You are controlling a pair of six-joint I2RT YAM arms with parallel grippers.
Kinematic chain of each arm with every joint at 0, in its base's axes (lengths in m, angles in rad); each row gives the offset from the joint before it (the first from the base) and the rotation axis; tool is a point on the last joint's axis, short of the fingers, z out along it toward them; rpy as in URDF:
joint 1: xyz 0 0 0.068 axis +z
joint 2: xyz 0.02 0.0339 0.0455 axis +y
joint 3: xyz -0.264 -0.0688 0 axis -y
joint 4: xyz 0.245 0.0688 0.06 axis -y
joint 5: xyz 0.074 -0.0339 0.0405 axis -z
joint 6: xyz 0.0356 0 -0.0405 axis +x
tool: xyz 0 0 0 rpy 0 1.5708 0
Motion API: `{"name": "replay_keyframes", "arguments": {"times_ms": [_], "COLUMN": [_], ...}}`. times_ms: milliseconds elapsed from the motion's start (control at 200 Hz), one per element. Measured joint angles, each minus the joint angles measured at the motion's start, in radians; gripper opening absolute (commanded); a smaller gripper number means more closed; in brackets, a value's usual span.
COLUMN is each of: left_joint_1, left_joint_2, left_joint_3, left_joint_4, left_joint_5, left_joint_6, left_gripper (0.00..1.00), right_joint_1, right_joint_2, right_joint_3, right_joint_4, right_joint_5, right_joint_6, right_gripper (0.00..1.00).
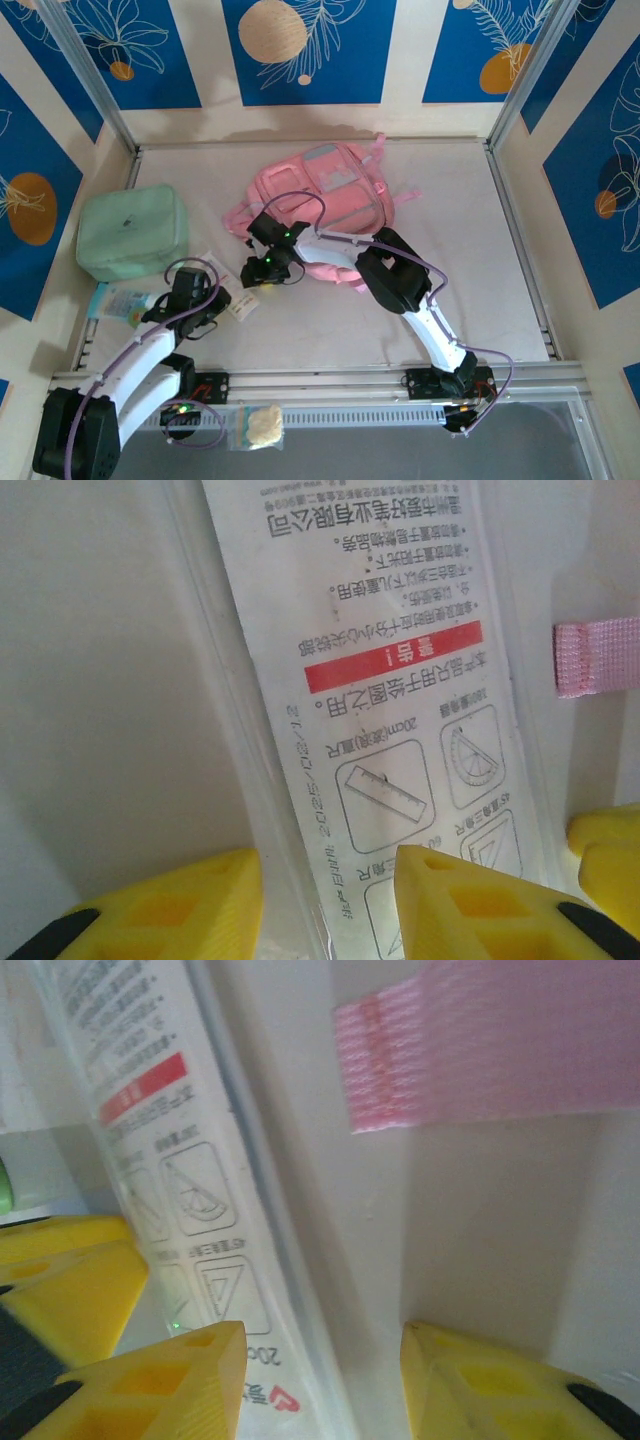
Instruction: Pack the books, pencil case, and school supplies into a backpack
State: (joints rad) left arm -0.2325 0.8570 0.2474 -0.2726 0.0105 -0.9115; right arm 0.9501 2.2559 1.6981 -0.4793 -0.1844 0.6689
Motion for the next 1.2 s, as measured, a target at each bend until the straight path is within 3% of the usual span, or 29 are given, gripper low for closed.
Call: {"name": "replay_keyframes", "arguments": {"times_ms": [520, 875, 1201], "left_joint_1": [0.013, 0.013, 0.013], "left_joint_2": [0.041, 0.041, 0.026], "left_joint_3": [-0.001, -0.002, -0.012], "left_joint_4": [0.022, 0.027, 0.034], "left_joint_5": [0.012, 0.016, 0.018], "left_joint_6": [-0.005, -0.005, -0.005], "left_gripper": [0.27, 0.22, 0.21], "right_joint_1": [0.015, -0.003, -0.018], "right_joint_2": [0.006, -0.072, -0.072], "right_joint_3": [0.023, -0.049, -0.058], "right_joint_4": [-0.002, 0.082, 0.041], "right_joint_5": [-0.097, -0.194, -0.093], "right_joint_6": [0.001, 0.019, 0.019], "right_gripper": [0.45, 0.45, 0.46]}}
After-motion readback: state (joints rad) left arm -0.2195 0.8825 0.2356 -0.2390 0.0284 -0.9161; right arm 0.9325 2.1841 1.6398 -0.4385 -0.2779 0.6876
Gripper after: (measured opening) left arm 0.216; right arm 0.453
